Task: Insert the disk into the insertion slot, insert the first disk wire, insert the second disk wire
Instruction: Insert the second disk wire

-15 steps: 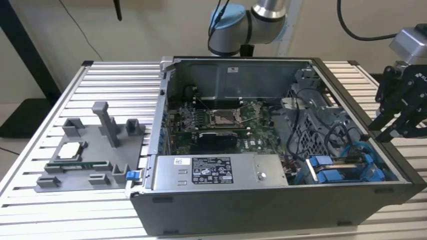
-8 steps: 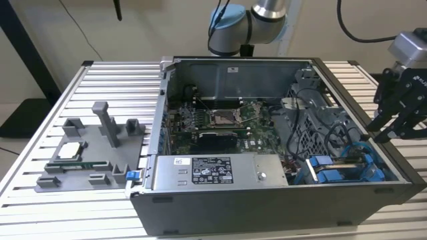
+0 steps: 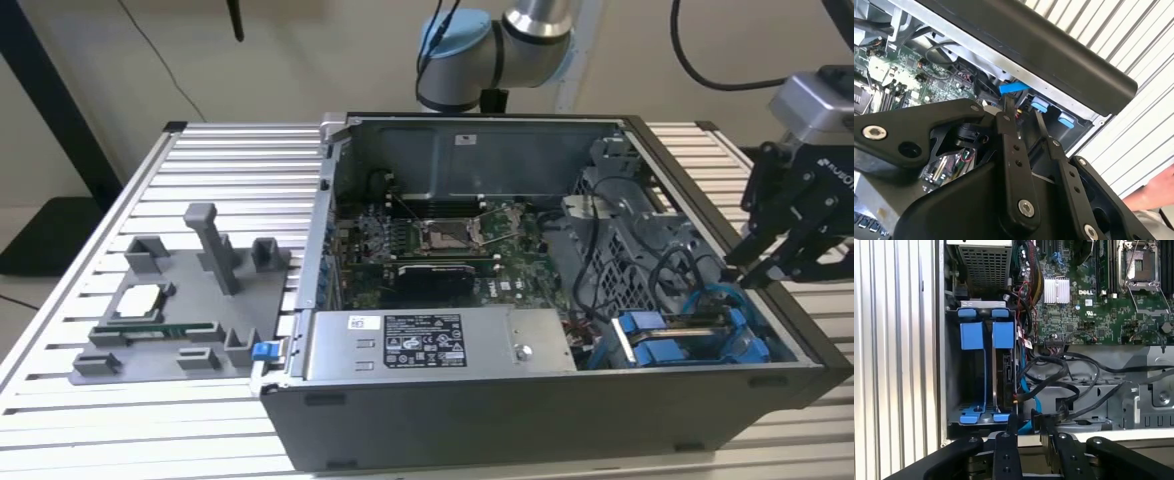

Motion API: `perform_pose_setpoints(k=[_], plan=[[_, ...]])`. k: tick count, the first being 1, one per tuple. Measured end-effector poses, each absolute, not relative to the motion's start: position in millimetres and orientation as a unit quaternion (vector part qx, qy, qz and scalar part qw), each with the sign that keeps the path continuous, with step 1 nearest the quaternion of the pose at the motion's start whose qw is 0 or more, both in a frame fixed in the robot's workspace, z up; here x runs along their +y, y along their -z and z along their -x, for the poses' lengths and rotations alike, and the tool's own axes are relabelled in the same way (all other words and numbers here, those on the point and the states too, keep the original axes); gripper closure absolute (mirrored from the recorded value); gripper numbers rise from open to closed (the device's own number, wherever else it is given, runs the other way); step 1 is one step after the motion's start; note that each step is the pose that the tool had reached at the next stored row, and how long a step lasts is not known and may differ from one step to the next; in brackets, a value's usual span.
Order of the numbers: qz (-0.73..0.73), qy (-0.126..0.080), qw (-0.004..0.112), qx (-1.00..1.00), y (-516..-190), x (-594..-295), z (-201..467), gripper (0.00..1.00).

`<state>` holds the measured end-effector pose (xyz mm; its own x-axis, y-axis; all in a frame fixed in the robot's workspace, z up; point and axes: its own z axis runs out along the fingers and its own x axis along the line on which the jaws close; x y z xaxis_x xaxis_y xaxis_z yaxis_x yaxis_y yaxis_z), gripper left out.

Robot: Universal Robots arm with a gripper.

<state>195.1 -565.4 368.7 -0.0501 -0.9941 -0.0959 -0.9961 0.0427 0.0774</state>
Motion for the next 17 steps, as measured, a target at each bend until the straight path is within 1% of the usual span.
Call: perform_pose_setpoints(k=[5,9,13,15,17], plan=[[0.685,-0.063,0.007,0.726,-364.9,-563.5,-192.5,0.0],[0.682,-0.067,0.012,0.728,-363.3,-563.5,-192.1,0.0],[0.682,-0.068,0.013,0.728,-363.3,-563.5,-192.1,0.0],[0.682,-0.077,0.021,0.727,-363.1,-563.5,-192.1,0.0],[0.681,-0.09,0.033,0.726,-363.0,-563.5,-192.1,0.0]])
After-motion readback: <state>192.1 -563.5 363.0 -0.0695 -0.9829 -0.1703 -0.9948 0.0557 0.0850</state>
